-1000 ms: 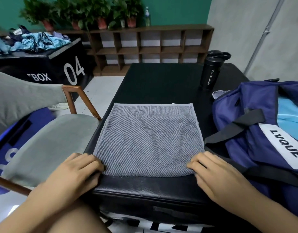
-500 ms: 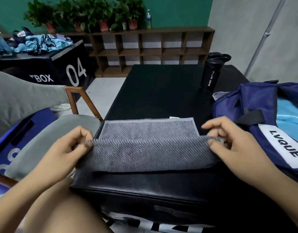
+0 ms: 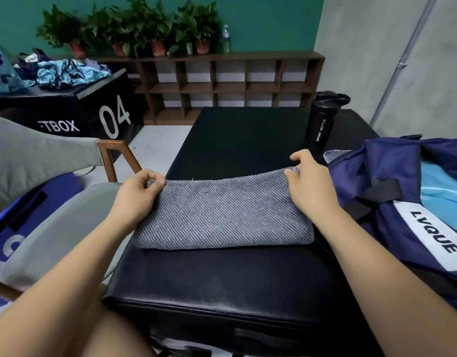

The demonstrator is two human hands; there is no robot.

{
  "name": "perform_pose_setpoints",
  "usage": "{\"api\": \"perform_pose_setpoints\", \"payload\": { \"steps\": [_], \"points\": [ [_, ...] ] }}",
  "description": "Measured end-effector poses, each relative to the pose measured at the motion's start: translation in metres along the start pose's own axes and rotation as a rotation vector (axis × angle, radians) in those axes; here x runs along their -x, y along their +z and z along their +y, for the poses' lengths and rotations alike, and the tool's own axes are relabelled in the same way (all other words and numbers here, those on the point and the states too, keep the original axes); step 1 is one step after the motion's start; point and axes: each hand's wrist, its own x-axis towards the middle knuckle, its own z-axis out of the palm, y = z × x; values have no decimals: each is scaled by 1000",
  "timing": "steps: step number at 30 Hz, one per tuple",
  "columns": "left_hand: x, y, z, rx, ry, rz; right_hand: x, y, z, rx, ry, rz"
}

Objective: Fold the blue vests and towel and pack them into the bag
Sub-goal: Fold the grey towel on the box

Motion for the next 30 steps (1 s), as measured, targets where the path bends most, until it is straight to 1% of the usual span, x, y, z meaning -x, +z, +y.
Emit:
{"api": "perform_pose_setpoints", "payload": {
  "steps": [2, 4, 7, 9, 11, 14, 18, 20, 22, 24, 26, 30],
  "points": [
    [-5, 10, -4, -129, 32, 25, -3, 12, -1, 87, -12, -18],
    [-6, 19, -8, -214, 49, 12, -2, 23, -1, 218, -44, -24],
    [-4, 27, -11, -336, 108, 39, 10, 37, 0, 416, -133, -6],
    [1, 30, -8, -521, 218, 122, 23, 44, -2, 404, -239, -27],
    [10, 38, 4, -620, 343, 156, 38, 51, -10, 359, -322, -101],
    [34, 62, 31, -574, 449, 37, 53, 65, -29, 317, -335, -261],
    [57, 99, 37, -494, 448, -165, 65, 81, -44, 349, -359, -373],
    [62, 107, 33, -518, 424, -256, 69, 84, -38, 382, -343, -419],
    [66, 104, 27, -601, 412, -332, 71, 80, -29, 391, -316, -453],
    [69, 94, 21, -678, 413, -368, 70, 71, -17, 393, -289, -461],
    [70, 80, 11, -709, 396, -367, 69, 61, -3, 404, -260, -450],
    [62, 47, -15, -735, 285, -324, 68, 51, 12, 399, -219, -417]
  ]
}}
